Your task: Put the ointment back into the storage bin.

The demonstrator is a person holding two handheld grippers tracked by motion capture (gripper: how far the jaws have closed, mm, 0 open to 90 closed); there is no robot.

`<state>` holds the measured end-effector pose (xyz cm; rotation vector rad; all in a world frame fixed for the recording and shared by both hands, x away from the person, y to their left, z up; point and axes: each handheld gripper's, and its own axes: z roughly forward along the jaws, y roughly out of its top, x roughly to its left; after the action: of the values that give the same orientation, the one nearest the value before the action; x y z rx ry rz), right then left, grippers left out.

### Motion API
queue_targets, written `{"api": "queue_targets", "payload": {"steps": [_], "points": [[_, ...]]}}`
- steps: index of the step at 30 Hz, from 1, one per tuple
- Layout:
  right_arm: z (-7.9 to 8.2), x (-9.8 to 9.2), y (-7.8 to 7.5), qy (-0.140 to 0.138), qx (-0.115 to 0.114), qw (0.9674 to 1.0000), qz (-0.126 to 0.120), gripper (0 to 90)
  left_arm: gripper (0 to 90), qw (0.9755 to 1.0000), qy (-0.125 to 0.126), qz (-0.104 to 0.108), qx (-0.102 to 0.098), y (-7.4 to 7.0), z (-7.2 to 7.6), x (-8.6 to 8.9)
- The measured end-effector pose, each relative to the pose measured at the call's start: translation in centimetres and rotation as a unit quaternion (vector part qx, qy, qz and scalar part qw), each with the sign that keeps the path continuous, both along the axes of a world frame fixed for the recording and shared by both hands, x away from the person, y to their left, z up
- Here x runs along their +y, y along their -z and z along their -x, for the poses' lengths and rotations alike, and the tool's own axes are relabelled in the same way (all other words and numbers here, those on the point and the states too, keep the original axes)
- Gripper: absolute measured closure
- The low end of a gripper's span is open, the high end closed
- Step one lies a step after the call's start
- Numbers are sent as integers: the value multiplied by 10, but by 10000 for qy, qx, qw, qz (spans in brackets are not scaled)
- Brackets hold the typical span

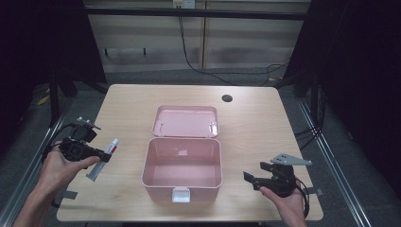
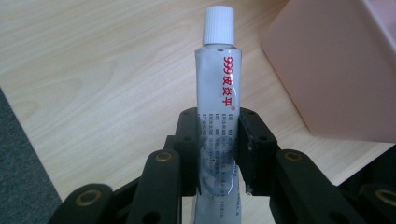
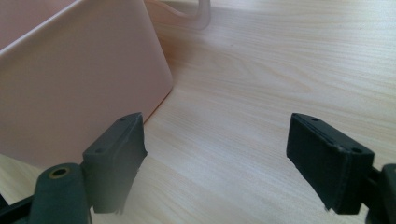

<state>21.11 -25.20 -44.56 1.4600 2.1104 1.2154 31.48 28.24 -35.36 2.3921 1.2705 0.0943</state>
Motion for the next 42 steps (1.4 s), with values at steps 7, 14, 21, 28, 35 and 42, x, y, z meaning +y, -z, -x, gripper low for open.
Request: {"api": "queue_targets", "payload": {"steps": [7,14,21,28,35,42], "points": [[1,1,0,-34,-15,10000,49,188,716,9997,201,78,-130,-12,6,-3],[0,1,0,-31,14,10000,44,187,715,9992,347,155,-102,-18,9,-6],[0,2,0,-32,26,10000,32,185,715,9977,632,148,-176,-31,12,-12],[0,1,0,-37,30,10000,28,184,715,9949,957,108,-310,-45,15,-24],[0,1,0,-40,38,10000,26,184,716,9933,1095,123,-357,-50,15,-33],[0,1,0,-42,38,10000,27,183,716,9898,1373,59,-376,-56,14,-47]]}}
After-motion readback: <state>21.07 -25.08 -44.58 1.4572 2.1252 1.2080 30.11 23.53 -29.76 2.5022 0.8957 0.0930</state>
